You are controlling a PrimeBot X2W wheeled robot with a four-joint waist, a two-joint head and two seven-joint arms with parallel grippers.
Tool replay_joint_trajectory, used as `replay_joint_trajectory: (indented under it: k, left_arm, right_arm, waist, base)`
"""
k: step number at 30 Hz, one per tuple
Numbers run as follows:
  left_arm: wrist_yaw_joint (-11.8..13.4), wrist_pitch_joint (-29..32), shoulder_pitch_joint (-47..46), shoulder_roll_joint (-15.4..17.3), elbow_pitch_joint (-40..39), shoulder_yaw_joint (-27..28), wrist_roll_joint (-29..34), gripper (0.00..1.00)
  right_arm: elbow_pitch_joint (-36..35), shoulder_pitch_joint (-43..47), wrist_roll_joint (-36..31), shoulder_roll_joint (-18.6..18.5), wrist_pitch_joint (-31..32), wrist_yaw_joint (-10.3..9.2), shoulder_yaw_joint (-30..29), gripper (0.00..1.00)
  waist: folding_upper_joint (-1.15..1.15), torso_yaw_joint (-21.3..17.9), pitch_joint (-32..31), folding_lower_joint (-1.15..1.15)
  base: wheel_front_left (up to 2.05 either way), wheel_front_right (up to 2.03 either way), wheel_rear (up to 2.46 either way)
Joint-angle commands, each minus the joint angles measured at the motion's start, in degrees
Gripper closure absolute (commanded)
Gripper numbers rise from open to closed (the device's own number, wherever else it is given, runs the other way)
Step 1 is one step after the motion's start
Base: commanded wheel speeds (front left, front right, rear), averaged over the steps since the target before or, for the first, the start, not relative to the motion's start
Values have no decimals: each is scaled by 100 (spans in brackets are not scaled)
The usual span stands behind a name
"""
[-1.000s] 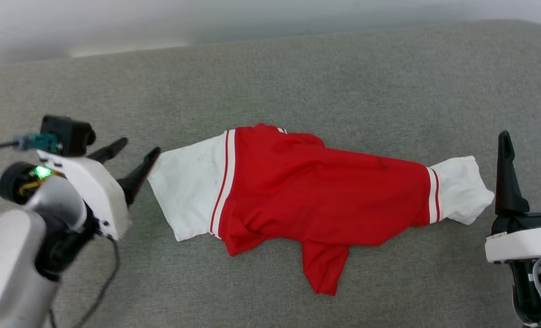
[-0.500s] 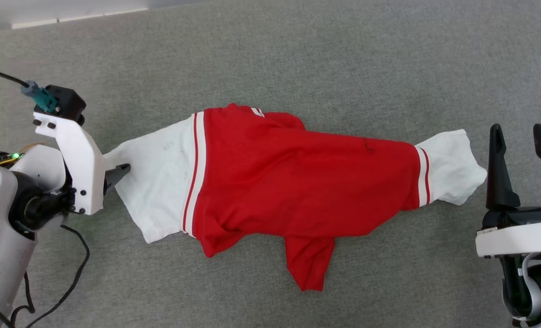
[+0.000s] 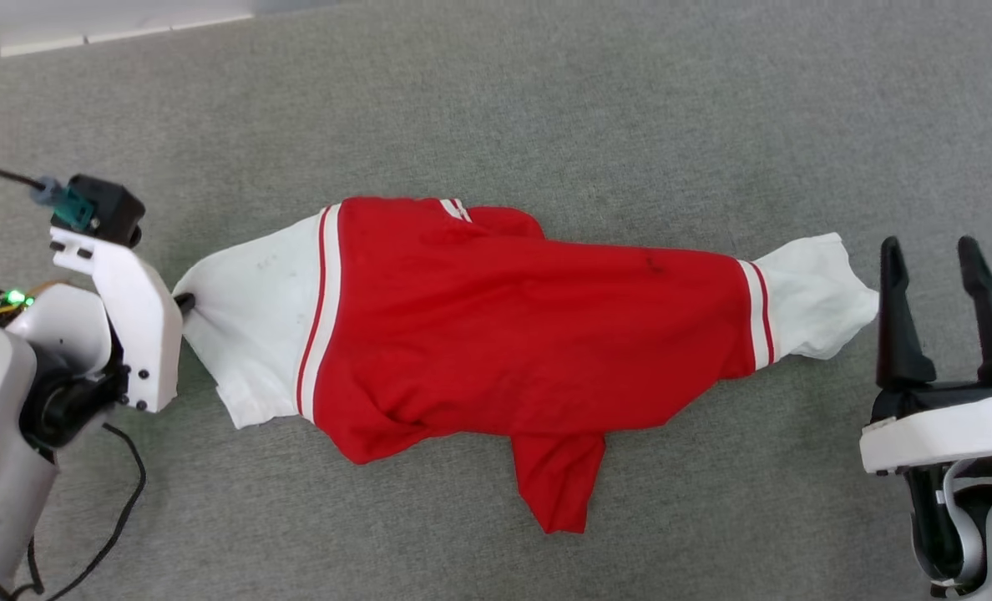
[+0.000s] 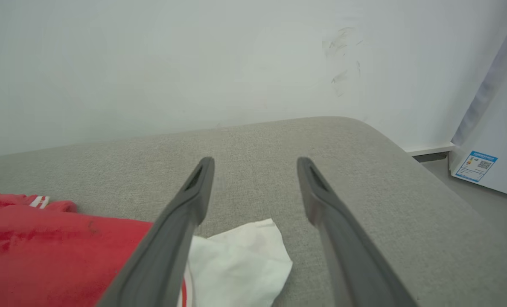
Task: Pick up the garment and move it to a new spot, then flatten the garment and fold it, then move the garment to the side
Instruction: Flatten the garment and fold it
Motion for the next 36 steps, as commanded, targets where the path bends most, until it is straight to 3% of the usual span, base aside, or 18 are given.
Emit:
replay_joint_trajectory:
  k: [1,10,16,19,27,32,36]
  left_arm:
    - [40,-209,238,75,-4,35,30,100]
    - [-18,-1327,788,98,-960,364,-199,100]
    - [198,-1696,1334,198,-1835,637,-341,100]
    - [396,-1932,1719,292,-2486,848,-333,100]
    - [545,-1973,2140,321,-3553,882,-431,100]
    - [591,-1984,2169,270,-4001,770,-294,100]
    - [561,-1968,2039,187,-4236,619,-193,100]
  right_arm:
    - [62,84,-42,-5,150,-2,-23,0]
    - [300,382,-135,-169,1419,-2,-191,0]
    - [139,457,-161,-299,2023,-3,-254,0]
    - [-14,413,-111,-535,2631,-3,-245,0]
    - [-154,-247,228,-1246,4312,-2,-57,0]
    - [289,-1062,533,-1830,5518,-3,316,0]
    - [957,-1644,573,-2128,5994,-3,535,0]
  waist:
    - [0,80,-148,0]
    - [0,485,-716,0]
    - [0,706,-911,0]
    - [0,879,-955,0]
    - [0,1142,-788,0]
    - [0,1333,-572,0]
    - [0,1524,-371,0]
  base:
    - [0,0,0]
    - [0,0,0]
    - [0,0,0]
    - [0,0,0]
    - [0,0,0]
    - [0,0,0]
    - [0,0,0]
